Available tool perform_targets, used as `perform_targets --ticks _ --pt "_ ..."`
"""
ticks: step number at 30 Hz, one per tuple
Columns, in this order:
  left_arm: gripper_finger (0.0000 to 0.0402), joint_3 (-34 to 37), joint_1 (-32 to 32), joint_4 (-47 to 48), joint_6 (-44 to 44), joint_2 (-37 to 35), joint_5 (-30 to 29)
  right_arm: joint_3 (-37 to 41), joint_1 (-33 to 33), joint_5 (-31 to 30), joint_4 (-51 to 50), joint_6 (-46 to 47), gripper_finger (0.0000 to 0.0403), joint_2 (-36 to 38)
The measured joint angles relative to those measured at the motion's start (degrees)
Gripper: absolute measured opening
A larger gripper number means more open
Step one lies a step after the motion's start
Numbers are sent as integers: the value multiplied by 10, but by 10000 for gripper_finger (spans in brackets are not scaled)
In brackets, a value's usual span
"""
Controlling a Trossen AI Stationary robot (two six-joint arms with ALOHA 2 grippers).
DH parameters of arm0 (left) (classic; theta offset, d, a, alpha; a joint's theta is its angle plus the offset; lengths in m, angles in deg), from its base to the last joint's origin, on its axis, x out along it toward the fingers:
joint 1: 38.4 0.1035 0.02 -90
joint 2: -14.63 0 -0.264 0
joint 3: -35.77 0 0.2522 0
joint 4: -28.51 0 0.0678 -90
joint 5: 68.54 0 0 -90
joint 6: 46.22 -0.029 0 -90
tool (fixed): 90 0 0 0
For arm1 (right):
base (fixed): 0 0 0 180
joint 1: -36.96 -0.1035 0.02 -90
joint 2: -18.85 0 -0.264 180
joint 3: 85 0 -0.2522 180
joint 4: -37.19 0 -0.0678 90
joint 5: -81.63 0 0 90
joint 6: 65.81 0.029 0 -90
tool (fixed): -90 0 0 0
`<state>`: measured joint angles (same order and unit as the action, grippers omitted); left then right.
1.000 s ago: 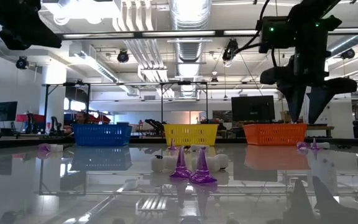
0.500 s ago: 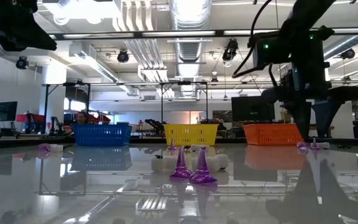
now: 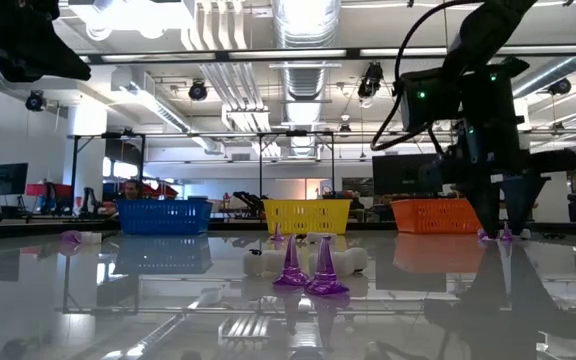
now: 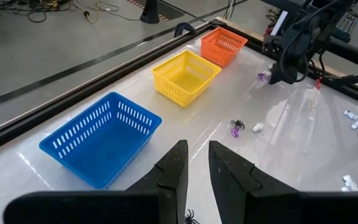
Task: Sort Halloween decoration
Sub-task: Put the purple hat toy into the orange bin
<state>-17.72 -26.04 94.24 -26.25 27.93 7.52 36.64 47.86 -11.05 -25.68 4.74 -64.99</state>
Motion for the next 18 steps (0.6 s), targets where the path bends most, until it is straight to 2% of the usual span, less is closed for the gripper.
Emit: perform_targets --ticks 9,18 --pt "47 0 0 0 0 0 0 0 0 -3 20 0 113 -10" --pt "47 0 0 0 0 0 0 0 0 -1 20 -5 41 -10"
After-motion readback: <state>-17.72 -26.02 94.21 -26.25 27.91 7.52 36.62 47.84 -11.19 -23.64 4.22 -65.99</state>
